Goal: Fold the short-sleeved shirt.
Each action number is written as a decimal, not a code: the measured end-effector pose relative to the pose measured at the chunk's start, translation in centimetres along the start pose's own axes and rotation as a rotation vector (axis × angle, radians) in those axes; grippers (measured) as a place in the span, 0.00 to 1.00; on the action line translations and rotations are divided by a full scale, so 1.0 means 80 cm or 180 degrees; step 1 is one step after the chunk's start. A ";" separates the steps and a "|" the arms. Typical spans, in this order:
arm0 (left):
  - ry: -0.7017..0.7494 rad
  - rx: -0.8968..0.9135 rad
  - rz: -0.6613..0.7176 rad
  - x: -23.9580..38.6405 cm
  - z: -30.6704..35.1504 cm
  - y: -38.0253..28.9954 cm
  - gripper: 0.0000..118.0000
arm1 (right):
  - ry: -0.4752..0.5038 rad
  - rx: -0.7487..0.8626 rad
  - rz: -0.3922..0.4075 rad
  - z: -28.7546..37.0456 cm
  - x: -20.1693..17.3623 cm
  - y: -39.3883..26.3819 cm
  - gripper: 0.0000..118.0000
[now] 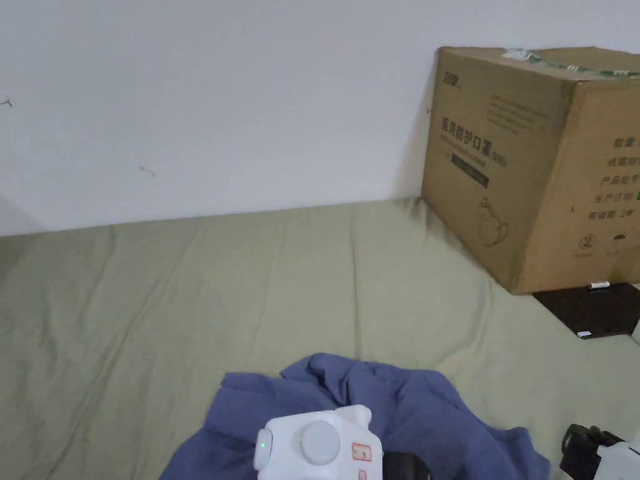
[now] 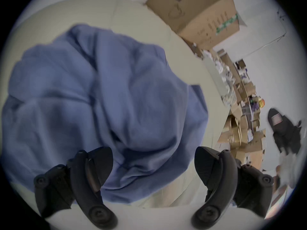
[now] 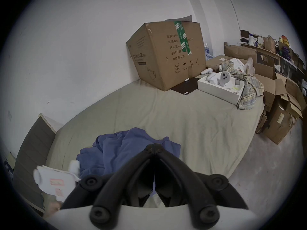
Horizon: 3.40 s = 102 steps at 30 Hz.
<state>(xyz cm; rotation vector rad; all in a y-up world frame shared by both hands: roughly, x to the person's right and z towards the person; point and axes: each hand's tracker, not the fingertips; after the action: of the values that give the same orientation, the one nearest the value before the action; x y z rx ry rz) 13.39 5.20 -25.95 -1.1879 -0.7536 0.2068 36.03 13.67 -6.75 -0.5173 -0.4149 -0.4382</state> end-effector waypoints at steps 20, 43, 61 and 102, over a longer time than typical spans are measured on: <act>0.0977 0.0821 0.0636 -0.182 0.158 0.127 0.62 | 0.0331 -0.0318 0.0368 -0.054 -0.066 -0.024 0.00; 0.1605 0.0255 -0.0197 -0.226 0.044 0.178 0.06 | 0.0473 -0.0641 0.0557 -0.162 -0.060 0.011 0.00; 0.1426 0.0606 -0.0251 -0.208 0.146 0.121 0.06 | 0.0379 -0.2204 0.2029 -0.476 -0.179 0.020 0.83; 0.2260 0.2389 -0.0024 -0.094 0.587 0.158 0.06 | 0.1271 -0.0080 0.0381 -0.043 -0.204 0.458 0.02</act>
<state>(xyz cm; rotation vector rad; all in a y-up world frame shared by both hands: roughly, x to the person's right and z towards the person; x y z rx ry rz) -18.72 41.87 -32.60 -0.4705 -0.0232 0.0381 41.55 45.17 -31.16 -0.4628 0.0057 -0.4198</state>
